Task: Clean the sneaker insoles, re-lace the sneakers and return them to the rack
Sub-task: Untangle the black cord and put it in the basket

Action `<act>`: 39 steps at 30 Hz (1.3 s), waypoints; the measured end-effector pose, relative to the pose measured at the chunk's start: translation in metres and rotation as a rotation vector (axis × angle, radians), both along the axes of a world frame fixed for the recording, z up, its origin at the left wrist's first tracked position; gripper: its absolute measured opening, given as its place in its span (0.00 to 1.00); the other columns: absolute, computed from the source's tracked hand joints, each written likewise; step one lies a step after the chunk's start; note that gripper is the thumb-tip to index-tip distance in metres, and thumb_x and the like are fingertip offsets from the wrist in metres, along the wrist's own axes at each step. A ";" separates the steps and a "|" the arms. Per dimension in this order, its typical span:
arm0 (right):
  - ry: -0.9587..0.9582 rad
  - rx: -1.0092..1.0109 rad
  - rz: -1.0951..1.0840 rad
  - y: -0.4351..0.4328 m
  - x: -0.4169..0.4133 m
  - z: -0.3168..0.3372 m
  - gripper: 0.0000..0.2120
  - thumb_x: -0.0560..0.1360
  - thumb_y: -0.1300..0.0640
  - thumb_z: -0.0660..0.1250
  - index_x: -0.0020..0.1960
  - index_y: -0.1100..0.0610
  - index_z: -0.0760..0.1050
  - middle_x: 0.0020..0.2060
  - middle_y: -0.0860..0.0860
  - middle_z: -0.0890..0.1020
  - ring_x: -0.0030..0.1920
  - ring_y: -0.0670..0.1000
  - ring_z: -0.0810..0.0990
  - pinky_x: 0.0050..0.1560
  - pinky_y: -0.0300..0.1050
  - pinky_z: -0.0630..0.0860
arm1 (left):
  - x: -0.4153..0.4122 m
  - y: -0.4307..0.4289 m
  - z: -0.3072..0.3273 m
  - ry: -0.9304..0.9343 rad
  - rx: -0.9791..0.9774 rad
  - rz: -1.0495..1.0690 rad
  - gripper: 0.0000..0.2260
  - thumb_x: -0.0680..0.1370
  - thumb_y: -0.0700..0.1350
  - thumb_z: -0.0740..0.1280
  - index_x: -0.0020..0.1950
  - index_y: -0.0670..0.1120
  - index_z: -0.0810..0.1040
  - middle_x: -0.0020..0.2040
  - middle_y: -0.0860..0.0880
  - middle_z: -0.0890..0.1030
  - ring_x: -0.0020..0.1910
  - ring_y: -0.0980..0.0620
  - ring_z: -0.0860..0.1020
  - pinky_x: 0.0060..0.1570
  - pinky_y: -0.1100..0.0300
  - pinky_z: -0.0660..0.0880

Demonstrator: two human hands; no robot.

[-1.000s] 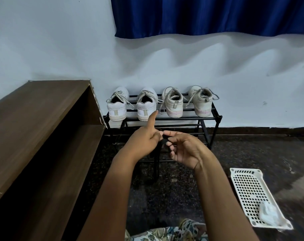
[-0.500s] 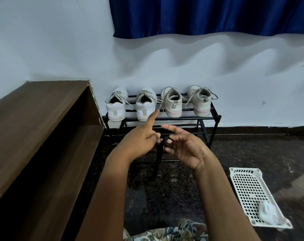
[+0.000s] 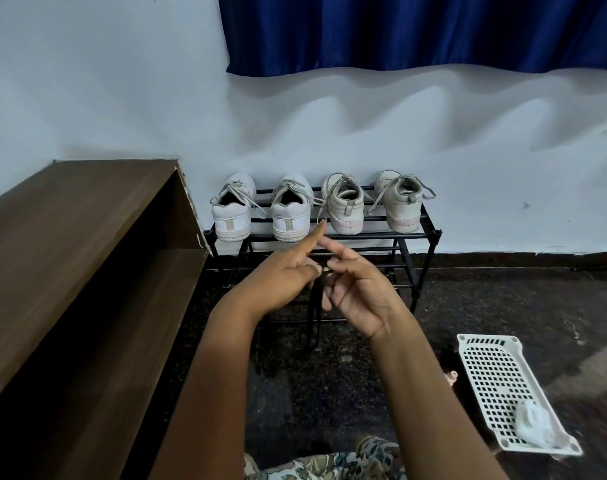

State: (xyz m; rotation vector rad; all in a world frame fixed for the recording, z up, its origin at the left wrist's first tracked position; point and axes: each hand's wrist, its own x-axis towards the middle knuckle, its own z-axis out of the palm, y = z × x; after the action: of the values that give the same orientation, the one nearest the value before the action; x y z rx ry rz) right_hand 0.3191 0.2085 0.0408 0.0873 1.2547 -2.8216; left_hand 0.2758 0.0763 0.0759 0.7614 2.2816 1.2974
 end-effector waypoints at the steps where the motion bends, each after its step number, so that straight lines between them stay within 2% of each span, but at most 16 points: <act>1: 0.016 -0.129 -0.029 0.000 -0.001 0.001 0.21 0.70 0.71 0.58 0.62 0.62 0.72 0.32 0.55 0.80 0.34 0.49 0.81 0.32 0.44 0.78 | 0.001 -0.001 0.000 -0.061 0.052 -0.005 0.29 0.80 0.39 0.59 0.74 0.65 0.56 0.45 0.53 0.78 0.33 0.65 0.73 0.51 0.65 0.72; 3: 0.053 -0.356 -0.142 0.004 -0.004 0.003 0.23 0.64 0.71 0.63 0.59 0.61 0.73 0.34 0.59 0.80 0.41 0.51 0.84 0.48 0.49 0.80 | 0.005 -0.003 0.004 -0.161 0.104 -0.004 0.30 0.80 0.40 0.59 0.73 0.67 0.54 0.42 0.53 0.82 0.38 0.62 0.81 0.69 0.46 0.63; 5: 0.061 -0.410 -0.225 0.008 -0.005 0.005 0.24 0.60 0.70 0.66 0.56 0.62 0.74 0.35 0.59 0.81 0.39 0.49 0.84 0.52 0.49 0.78 | 0.011 -0.005 0.011 -0.176 0.039 -0.012 0.30 0.81 0.38 0.57 0.75 0.63 0.49 0.41 0.44 0.83 0.47 0.55 0.76 0.69 0.39 0.50; 7: 0.035 -0.366 -0.259 0.007 -0.005 0.004 0.19 0.66 0.72 0.62 0.55 0.62 0.74 0.34 0.57 0.82 0.36 0.47 0.83 0.50 0.47 0.79 | 0.016 -0.005 0.015 -0.121 -0.022 -0.013 0.30 0.82 0.38 0.56 0.76 0.59 0.45 0.44 0.39 0.83 0.49 0.60 0.65 0.68 0.37 0.50; 8: 0.010 -0.352 -0.275 0.007 -0.006 0.002 0.16 0.70 0.73 0.59 0.54 0.63 0.74 0.34 0.57 0.82 0.35 0.47 0.83 0.49 0.46 0.80 | 0.017 -0.004 0.017 -0.098 -0.031 -0.019 0.30 0.82 0.38 0.56 0.77 0.58 0.45 0.45 0.40 0.84 0.48 0.61 0.68 0.68 0.37 0.52; 10: -0.039 -0.331 -0.304 0.005 -0.007 -0.001 0.12 0.76 0.72 0.55 0.53 0.63 0.74 0.33 0.56 0.82 0.34 0.47 0.83 0.47 0.44 0.80 | 0.014 -0.005 0.013 -0.066 -0.019 -0.030 0.30 0.82 0.40 0.57 0.77 0.57 0.46 0.44 0.44 0.85 0.36 0.65 0.79 0.67 0.44 0.61; 11: -0.051 -0.311 -0.311 0.004 -0.006 -0.002 0.11 0.77 0.71 0.55 0.52 0.63 0.75 0.33 0.56 0.82 0.34 0.48 0.83 0.46 0.43 0.80 | 0.012 -0.005 0.010 -0.047 -0.016 -0.034 0.29 0.82 0.40 0.58 0.77 0.57 0.47 0.43 0.47 0.85 0.28 0.65 0.76 0.61 0.51 0.70; 12: -0.057 -0.282 -0.317 0.003 -0.006 -0.002 0.11 0.77 0.71 0.56 0.51 0.64 0.75 0.33 0.56 0.82 0.34 0.49 0.83 0.45 0.43 0.81 | 0.011 -0.006 0.007 -0.035 -0.010 -0.030 0.29 0.82 0.41 0.58 0.77 0.57 0.48 0.43 0.48 0.86 0.23 0.63 0.67 0.45 0.60 0.74; 14: -0.069 -0.198 -0.339 0.002 -0.005 -0.001 0.10 0.77 0.71 0.57 0.49 0.64 0.76 0.34 0.57 0.82 0.35 0.50 0.82 0.42 0.41 0.82 | 0.008 -0.007 0.003 -0.020 0.000 -0.001 0.28 0.81 0.40 0.58 0.77 0.57 0.51 0.42 0.50 0.86 0.20 0.58 0.61 0.27 0.66 0.65; 20: -0.093 0.035 -0.400 -0.004 -0.004 0.002 0.08 0.76 0.70 0.60 0.43 0.63 0.77 0.32 0.53 0.80 0.36 0.47 0.80 0.39 0.40 0.80 | 0.005 -0.006 0.002 0.056 0.040 0.091 0.25 0.81 0.39 0.59 0.75 0.56 0.58 0.38 0.50 0.85 0.25 0.54 0.65 0.41 0.59 0.70; 23: -0.110 0.081 -0.419 -0.008 -0.004 0.000 0.04 0.76 0.68 0.64 0.44 0.63 0.77 0.33 0.56 0.78 0.36 0.50 0.78 0.35 0.39 0.79 | 0.007 -0.005 0.004 0.114 0.056 0.065 0.24 0.81 0.38 0.58 0.74 0.56 0.59 0.39 0.49 0.85 0.22 0.60 0.66 0.30 0.70 0.66; 26: -0.115 0.400 -0.461 -0.006 -0.005 -0.006 0.07 0.75 0.70 0.63 0.47 0.61 0.77 0.36 0.60 0.74 0.32 0.48 0.77 0.34 0.35 0.76 | 0.005 -0.005 0.002 0.194 0.051 0.081 0.23 0.81 0.39 0.58 0.74 0.56 0.59 0.39 0.51 0.84 0.24 0.65 0.70 0.32 0.71 0.65; 29: -0.066 0.599 -0.387 -0.003 -0.006 -0.011 0.11 0.72 0.70 0.63 0.49 0.59 0.80 0.38 0.59 0.73 0.34 0.52 0.72 0.39 0.37 0.73 | -0.001 -0.005 -0.002 0.228 0.047 0.094 0.23 0.81 0.40 0.58 0.73 0.58 0.58 0.35 0.55 0.83 0.35 0.58 0.75 0.44 0.60 0.69; 34: 0.095 0.995 -0.371 0.000 -0.005 -0.015 0.05 0.69 0.57 0.73 0.41 0.60 0.83 0.35 0.51 0.74 0.38 0.47 0.73 0.44 0.42 0.69 | -0.004 -0.006 -0.003 0.225 0.059 0.075 0.24 0.81 0.39 0.58 0.73 0.57 0.57 0.28 0.56 0.78 0.31 0.55 0.73 0.40 0.59 0.67; 37: 0.182 1.171 -0.403 0.009 -0.003 -0.013 0.06 0.73 0.57 0.71 0.39 0.57 0.81 0.37 0.48 0.71 0.42 0.46 0.72 0.44 0.38 0.66 | -0.010 -0.011 -0.008 0.199 0.072 0.091 0.23 0.80 0.41 0.60 0.72 0.57 0.59 0.26 0.57 0.74 0.27 0.58 0.68 0.37 0.60 0.65; 39: 0.228 1.194 -0.390 0.013 -0.004 -0.012 0.06 0.73 0.54 0.69 0.38 0.52 0.80 0.45 0.46 0.75 0.52 0.47 0.74 0.53 0.40 0.67 | -0.011 -0.013 -0.008 0.189 0.096 0.097 0.21 0.80 0.41 0.60 0.71 0.56 0.60 0.28 0.56 0.72 0.29 0.55 0.66 0.37 0.59 0.64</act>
State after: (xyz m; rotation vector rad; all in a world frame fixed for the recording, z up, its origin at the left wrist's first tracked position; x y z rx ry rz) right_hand 0.3152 0.2211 0.0293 0.0503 3.0217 -1.8683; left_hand 0.2652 0.0634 0.0676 0.8473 2.4460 1.4424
